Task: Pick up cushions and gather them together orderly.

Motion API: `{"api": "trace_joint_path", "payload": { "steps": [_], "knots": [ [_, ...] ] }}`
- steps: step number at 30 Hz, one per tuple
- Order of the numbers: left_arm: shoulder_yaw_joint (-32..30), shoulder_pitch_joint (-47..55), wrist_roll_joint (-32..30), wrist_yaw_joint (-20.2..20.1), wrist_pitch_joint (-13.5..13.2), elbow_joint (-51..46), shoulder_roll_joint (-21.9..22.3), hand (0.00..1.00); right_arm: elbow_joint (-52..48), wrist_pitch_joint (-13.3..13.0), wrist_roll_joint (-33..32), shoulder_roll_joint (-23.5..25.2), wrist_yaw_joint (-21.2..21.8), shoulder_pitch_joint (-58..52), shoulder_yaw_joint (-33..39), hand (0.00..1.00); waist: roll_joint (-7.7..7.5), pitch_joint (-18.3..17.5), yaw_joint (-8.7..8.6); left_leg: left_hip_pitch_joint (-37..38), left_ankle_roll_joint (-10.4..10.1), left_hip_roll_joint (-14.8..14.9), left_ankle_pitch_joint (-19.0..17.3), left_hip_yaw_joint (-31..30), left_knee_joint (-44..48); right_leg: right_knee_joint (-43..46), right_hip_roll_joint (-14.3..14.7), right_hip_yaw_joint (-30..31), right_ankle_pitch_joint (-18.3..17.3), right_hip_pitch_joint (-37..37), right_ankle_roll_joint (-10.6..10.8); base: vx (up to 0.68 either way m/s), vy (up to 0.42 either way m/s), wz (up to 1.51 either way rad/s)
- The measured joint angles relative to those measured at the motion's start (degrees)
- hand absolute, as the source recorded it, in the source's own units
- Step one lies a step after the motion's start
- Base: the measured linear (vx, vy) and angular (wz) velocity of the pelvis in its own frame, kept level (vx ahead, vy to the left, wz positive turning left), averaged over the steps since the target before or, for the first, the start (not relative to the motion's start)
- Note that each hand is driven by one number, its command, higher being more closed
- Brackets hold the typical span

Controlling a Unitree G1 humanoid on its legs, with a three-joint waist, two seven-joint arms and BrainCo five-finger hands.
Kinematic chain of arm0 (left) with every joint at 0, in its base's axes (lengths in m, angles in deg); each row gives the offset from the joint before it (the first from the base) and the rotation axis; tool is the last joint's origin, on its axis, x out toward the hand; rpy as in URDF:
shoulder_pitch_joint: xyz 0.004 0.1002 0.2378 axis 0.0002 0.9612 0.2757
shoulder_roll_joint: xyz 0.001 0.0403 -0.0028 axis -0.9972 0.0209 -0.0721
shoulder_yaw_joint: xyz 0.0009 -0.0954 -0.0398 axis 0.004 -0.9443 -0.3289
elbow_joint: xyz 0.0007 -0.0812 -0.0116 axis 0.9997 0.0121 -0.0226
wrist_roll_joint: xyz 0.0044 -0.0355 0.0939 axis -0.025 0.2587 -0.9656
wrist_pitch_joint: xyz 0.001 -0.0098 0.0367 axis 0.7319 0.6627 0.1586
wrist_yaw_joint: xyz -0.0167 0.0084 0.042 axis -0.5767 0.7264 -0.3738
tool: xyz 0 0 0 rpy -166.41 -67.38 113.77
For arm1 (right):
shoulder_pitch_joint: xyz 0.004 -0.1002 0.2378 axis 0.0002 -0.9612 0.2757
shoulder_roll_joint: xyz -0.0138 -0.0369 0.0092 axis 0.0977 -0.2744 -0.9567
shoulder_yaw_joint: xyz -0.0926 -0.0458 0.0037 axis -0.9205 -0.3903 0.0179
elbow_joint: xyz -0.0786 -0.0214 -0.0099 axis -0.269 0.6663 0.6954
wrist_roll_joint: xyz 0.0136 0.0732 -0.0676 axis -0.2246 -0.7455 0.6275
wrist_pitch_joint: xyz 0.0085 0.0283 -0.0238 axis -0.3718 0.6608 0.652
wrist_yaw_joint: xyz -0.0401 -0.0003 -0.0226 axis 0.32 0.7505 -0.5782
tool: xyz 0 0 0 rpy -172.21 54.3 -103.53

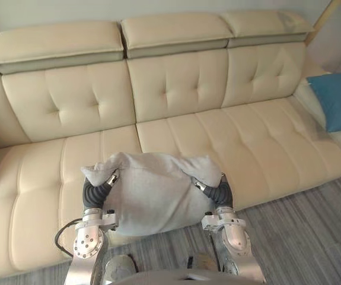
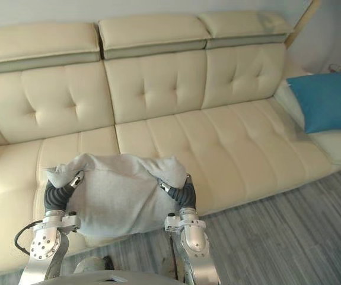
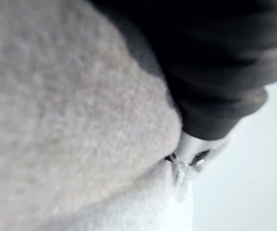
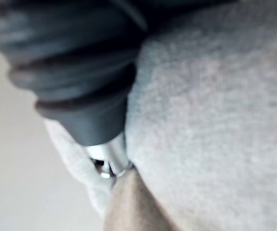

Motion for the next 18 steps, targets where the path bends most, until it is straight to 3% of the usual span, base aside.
{"api": "trace_joint_path", "payload": {
  "steps": [1,2,3,5,7,9,13,16,18],
  "knots": [
    [0.0,-0.3,0.0,0.0,0.0,0.7,0.0,1.0,0.0,0.0,0.0,0.0,0.1,0.0,0.1,1.0,0.18,0.1,-0.33,1.3,-2.1,2.2,-0.7,-0.9,0.0,-6.9,3.8,0.9,0.3,-1.8,-0.1,0.26,-0.357,0.13],
    [0.0,-0.5,0.0,-0.1,0.0,1.2,0.0,1.0,0.0,0.0,0.0,0.0,0.1,-0.1,0.2,1.0,0.0,0.0,-0.69,1.3,-3.4,2.6,-1.1,-2.0,0.5,-11.8,5.1,2.3,2.0,-1.7,0.0,0.31,-0.441,0.71],
    [0.4,-1.5,-0.2,-1.0,0.2,3.8,0.9,1.0,-0.2,-0.1,0.0,-0.7,0.0,-0.4,1.1,1.0,-0.73,0.4,-1.81,1.1,-5.9,2.3,-2.6,-7.3,1.8,-20.0,6.3,3.4,10.2,0.7,-0.7,0.22,-0.303,0.77],
    [1.6,-1.5,-1.1,-2.0,0.8,5.4,3.5,1.0,-0.8,0.0,0.0,-2.4,0.0,-0.5,3.2,1.0,1.84,0.6,-1.07,0.8,-3.9,2.5,-1.0,-11.1,0.2,-20.2,6.7,1.2,9.3,1.3,-2.3,0.25,-0.294,0.56],
    [2.0,-1.8,-1.1,-2.7,0.8,5.1,5.5,1.0,-4.0,0.0,0.0,-4.2,0.0,-1.9,3.6,1.0,3.87,0.6,-0.81,0.9,-4.2,3.1,1.6,-12.6,-0.5,-20.1,6.5,-2.2,8.4,3.1,-3.7,0.21,-0.218,0.62],
    [2.0,-1.7,-1.1,-2.8,0.8,4.0,5.7,1.0,-6.9,0.0,0.0,-4.4,0.0,-3.9,3.5,1.0,4.75,0.7,-0.35,0.5,-4.2,3.9,2.2,-13.7,3.1,-20.7,6.2,-5.0,7.6,6.7,-4.7,0.09,-0.092,0.81],
    [2.0,-1.8,-1.0,-2.9,0.3,1.2,5.4,1.0,-9.6,0.0,0.0,-4.1,0.0,-4.4,3.3,1.0,4.82,0.4,0.64,-3.7,-2.6,4.4,3.5,-11.0,11.3,-22.1,4.4,-6.5,5.5,8.8,-4.1,-0.04,0.011,0.44],
    [2.0,-1.8,-1.0,-2.9,0.3,1.1,5.3,1.0,-9.5,0.0,0.0,-3.8,-0.1,-4.5,3.3,1.0,4.81,-0.4,0.97,-1.7,-2.5,3.8,3.5,-8.2,4.4,-25.7,4.3,-6.9,8.1,9.2,-3.1,-0.05,0.069,0.12],
    [2.4,-1.7,-1.0,-3.0,0.3,1.2,4.8,1.0,-9.5,0.0,0.1,-3.3,-0.1,-4.6,3.5,1.0,4.36,-0.8,0.82,0.1,-3.7,3.1,4.2,-7.2,-0.5,-27.6,4.2,-7.2,9.6,9.2,-2.8,-0.04,0.055,0.07]
  ]
}}
